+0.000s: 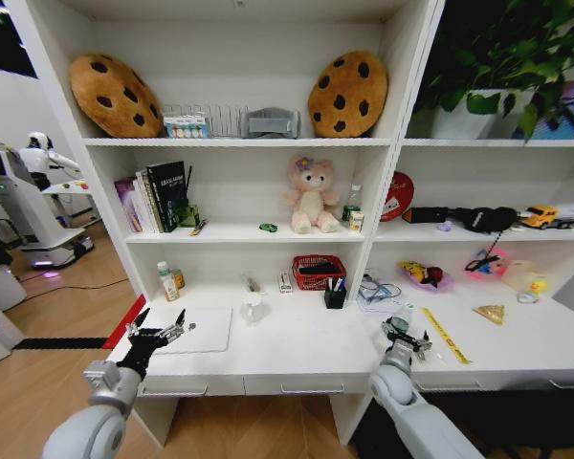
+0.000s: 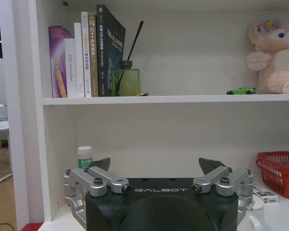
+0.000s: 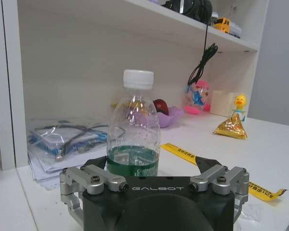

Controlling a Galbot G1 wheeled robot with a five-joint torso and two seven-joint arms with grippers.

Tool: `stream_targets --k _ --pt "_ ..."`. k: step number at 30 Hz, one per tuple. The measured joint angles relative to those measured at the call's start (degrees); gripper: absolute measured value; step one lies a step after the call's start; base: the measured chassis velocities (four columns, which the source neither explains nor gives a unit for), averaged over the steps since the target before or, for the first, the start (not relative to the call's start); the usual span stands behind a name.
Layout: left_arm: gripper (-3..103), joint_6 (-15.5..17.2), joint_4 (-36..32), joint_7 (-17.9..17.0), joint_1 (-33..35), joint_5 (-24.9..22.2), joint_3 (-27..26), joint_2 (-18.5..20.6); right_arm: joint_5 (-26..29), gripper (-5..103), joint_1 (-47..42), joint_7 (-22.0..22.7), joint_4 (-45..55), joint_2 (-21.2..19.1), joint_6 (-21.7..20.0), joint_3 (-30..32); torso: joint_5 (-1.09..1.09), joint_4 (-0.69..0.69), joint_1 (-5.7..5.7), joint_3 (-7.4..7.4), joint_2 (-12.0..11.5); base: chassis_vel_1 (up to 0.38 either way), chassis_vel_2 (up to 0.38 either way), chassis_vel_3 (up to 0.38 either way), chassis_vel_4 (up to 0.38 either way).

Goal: Organize the objects on the table.

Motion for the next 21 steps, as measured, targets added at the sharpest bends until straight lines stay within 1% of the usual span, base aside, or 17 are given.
stream_targets --k 2,3,4,5,8,12,18,19,20,21 --pt "100 0.0 0.0 0.0 0.0 0.0 0.0 0.0 0.33 100 0.22 -3.2 -1.93 -0.5 -0.52 0.88 0.02 -0.01 0.0 0.0 0.0 0.0 0.0 0.0 0.0" --pt "100 0.0 0.0 0.0 0.0 0.0 0.0 0.0 0.33 100 0.22 -3.2 -1.93 -0.5 -0.52 0.88 0.02 -0.01 0.0 0.0 0.0 0.0 0.0 0.0 0.0" --pt "100 0.0 0.0 0.0 0.0 0.0 0.0 0.0 0.82 100 0.56 -4.84 -2.65 -1.27 -1.04 1.28 0.0 -0.01 0.0 0.0 0.0 0.0 0.0 0.0 0.0" --pt "100 0.0 0.0 0.0 0.0 0.0 0.0 0.0 0.82 100 0.56 -4.84 -2.65 -1.27 -1.04 1.28 0.0 -0.01 0.0 0.0 0.0 0.0 0.0 0.0 0.0" --pt "100 0.0 0.0 0.0 0.0 0.0 0.0 0.0 1.85 100 1.23 -8.01 -3.28 -2.5 -2.28 1.98 0.0 -0.01 0.0 0.0 0.0 0.0 0.0 0.0 0.0" --pt "100 0.0 0.0 0.0 0.0 0.0 0.0 0.01 2.33 100 1.57 -9.7 -3.37 -2.9 -2.6 2.0 -0.01 0.0 0.0 0.0 0.0 0.0 0.0 0.0 0.0" --pt "100 0.0 0.0 0.0 0.0 0.0 0.0 0.0 3.61 100 1.53 -11.86 -2.76 -3.13 -4.84 1.83 0.0 0.0 0.0 0.0 0.0 0.0 0.0 0.0 0.0" --pt "100 0.0 0.0 0.0 0.0 0.0 0.0 0.0 3.65 102 1.47 -12.05 -2.64 -3.1 -5.05 1.82 0.0 -0.01 0.0 0.0 0.0 0.0 0.0 0.0 0.0" --pt "100 0.0 0.0 0.0 0.0 0.0 0.0 0.0 3.56 98 1.53 -12.15 -2.58 -2.95 -5.1 1.8 0.0 -0.01 0.0 0.0 0.0 0.0 0.0 0.0 0.0" --pt "100 0.0 0.0 0.0 0.0 0.0 0.0 0.0 3.56 98 1.53 -12.15 -2.58 -2.95 -5.1 1.8 0.0 -0.01 0.0 0.0 0.0 0.0 0.0 0.0 0.0"
